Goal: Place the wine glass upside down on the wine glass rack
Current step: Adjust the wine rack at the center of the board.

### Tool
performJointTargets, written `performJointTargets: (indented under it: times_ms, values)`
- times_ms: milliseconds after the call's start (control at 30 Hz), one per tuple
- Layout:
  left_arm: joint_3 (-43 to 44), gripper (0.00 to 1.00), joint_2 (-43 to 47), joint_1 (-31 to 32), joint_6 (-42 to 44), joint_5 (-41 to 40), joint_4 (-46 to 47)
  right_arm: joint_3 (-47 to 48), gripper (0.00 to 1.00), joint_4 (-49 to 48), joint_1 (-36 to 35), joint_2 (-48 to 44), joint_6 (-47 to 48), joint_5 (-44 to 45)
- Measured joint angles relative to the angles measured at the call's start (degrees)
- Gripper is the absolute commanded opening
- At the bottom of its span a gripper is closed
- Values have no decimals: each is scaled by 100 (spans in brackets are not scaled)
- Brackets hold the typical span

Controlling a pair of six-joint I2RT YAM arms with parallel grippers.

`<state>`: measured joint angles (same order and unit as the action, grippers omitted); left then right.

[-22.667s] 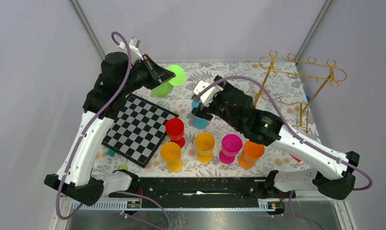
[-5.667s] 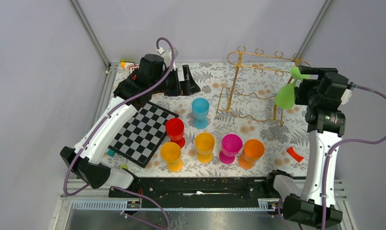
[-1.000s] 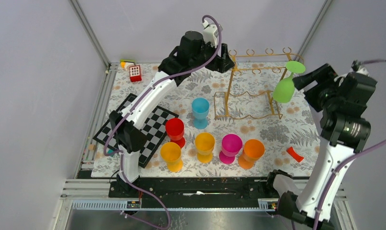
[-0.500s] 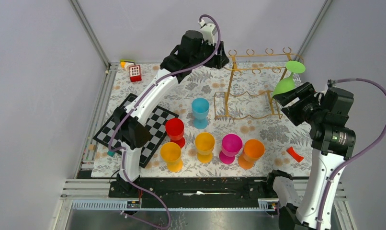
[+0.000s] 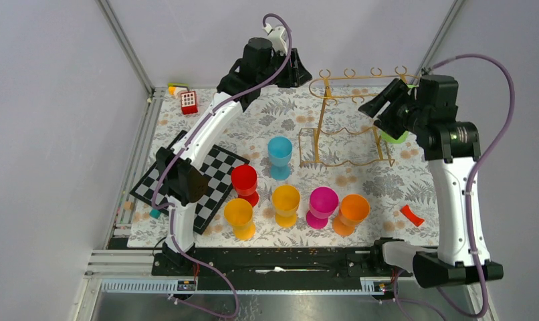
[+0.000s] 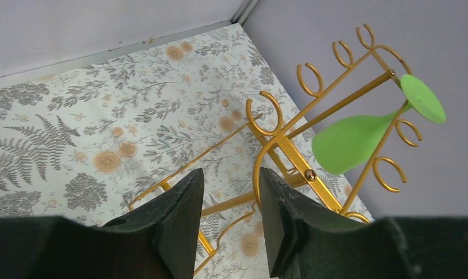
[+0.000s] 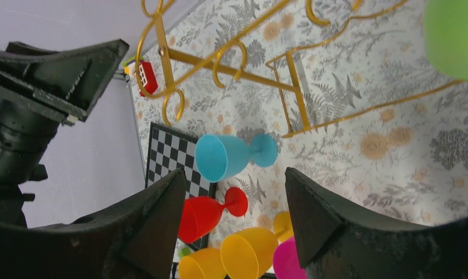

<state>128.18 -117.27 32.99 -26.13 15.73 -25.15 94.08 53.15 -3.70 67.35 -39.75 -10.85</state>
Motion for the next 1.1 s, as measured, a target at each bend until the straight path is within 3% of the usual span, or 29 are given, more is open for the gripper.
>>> performJointTargets:
  times_ms: [267, 700, 1100]
  values:
    - [-90, 39, -2, -33, -527, 463, 247, 892, 70, -2, -195, 931, 214, 588]
    - [-273, 33, -66, -35, -737, 656, 269, 990, 68, 33, -232, 1318, 426, 973]
    - [-363, 13, -85, -50, -1036, 1003, 518, 1384, 64, 24, -232, 1912, 691, 1213]
